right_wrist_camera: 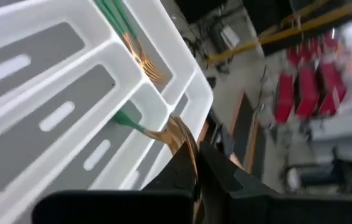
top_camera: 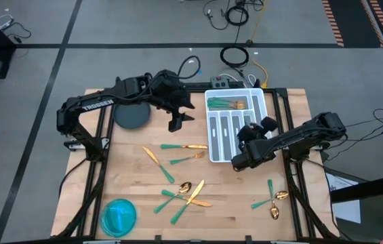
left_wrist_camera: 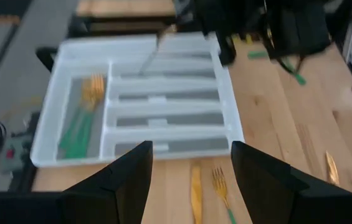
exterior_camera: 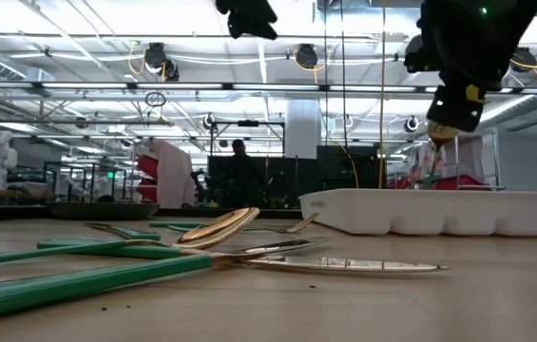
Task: Sort silverware
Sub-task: Put the green spoon into the silverware tray
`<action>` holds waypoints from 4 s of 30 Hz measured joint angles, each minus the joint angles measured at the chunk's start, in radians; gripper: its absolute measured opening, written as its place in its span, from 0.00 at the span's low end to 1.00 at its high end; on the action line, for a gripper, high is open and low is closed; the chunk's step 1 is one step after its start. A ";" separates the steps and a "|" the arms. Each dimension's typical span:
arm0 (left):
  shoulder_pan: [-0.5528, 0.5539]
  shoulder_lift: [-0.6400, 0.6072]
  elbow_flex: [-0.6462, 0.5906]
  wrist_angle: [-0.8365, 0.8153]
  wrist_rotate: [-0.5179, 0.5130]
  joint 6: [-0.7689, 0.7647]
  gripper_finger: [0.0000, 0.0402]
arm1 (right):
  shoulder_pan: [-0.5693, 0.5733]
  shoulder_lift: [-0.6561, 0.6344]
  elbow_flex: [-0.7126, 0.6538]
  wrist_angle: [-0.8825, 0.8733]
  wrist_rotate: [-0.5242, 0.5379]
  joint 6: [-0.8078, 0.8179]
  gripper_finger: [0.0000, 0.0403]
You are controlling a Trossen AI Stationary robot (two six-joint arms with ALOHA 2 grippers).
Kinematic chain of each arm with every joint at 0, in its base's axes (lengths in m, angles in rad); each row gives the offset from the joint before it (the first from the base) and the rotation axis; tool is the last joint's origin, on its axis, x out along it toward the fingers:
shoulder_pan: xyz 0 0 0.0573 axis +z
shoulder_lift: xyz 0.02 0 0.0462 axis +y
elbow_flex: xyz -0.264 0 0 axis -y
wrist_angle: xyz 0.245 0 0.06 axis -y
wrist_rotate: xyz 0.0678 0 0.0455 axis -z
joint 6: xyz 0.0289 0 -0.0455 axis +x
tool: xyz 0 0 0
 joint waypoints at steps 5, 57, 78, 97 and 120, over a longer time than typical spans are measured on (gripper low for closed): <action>0.000 0.011 0.001 0.101 0.000 0.000 0.56 | 0.004 0.000 0.059 0.004 0.098 -0.348 0.00; -0.009 -0.165 0.000 0.417 0.188 -0.501 0.56 | 0.067 -0.078 0.064 0.003 0.413 -1.781 0.00; -0.057 -0.197 0.000 -0.011 0.107 -0.073 0.56 | 0.200 -0.316 -0.135 0.003 -0.115 -2.243 0.00; -0.056 -0.241 0.000 -0.167 -0.014 -0.024 0.56 | 0.298 -0.341 -0.273 0.008 -0.126 -2.418 0.00; -0.061 -0.262 -0.018 0.000 0.003 0.026 0.56 | 0.247 -0.326 -0.313 0.182 -0.267 -2.663 0.00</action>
